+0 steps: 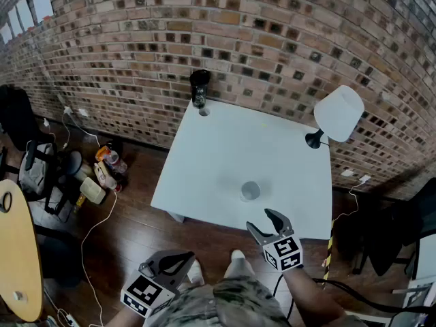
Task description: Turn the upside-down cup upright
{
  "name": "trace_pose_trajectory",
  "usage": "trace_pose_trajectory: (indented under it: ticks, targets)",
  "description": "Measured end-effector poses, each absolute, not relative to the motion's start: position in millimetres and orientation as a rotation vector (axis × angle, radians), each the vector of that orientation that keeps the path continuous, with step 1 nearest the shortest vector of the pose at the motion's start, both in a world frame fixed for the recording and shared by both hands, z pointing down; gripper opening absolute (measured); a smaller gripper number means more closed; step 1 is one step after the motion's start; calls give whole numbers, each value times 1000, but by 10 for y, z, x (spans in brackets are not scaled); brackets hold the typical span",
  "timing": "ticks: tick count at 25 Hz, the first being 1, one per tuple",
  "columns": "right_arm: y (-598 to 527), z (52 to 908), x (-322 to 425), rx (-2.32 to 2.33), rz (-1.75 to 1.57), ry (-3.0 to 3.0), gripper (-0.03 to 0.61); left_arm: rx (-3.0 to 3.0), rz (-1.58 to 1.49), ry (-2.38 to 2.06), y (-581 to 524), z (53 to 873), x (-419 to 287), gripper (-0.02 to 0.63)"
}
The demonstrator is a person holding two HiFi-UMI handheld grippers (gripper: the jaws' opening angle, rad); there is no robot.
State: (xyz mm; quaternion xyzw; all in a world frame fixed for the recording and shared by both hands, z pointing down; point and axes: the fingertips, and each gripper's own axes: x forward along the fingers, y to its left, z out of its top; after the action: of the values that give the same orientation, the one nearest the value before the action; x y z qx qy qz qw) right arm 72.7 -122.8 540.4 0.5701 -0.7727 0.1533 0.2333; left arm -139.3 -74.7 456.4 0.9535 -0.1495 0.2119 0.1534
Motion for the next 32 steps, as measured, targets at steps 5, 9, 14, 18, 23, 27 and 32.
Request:
trace_pose_trajectory:
  ticks: [5,9,14,18,23,27,32]
  targets:
    - [-1704,5897,1050,1579,414,-2057,325,2685,472,-544,-1175,4411,-1248,6]
    - [-1932,6269,1201,1518,478,-2075,375,2663,474,-578,-1362,4373,-1091,6]
    - [-2050,6582,1142,1400,465,-2120,394,2657,494,-644,-1547,4345,-932,6]
    - [-2152,6671,1165,1375,451,-2129,355,2642,492,-678,-1641,4374,-821,6]
    - [-2144,6657,1122,1291,427,-2185,302,2631,493,-708,-1695,4383,-719,6]
    - [-2183,6522,1229,1227,363,-2145,299,2623,479,-724,-1732,4395,-671,8]
    - [-2199,6525,1517,1047,243,-1932,298,2616,432,-745,-1754,4419,-612,8]
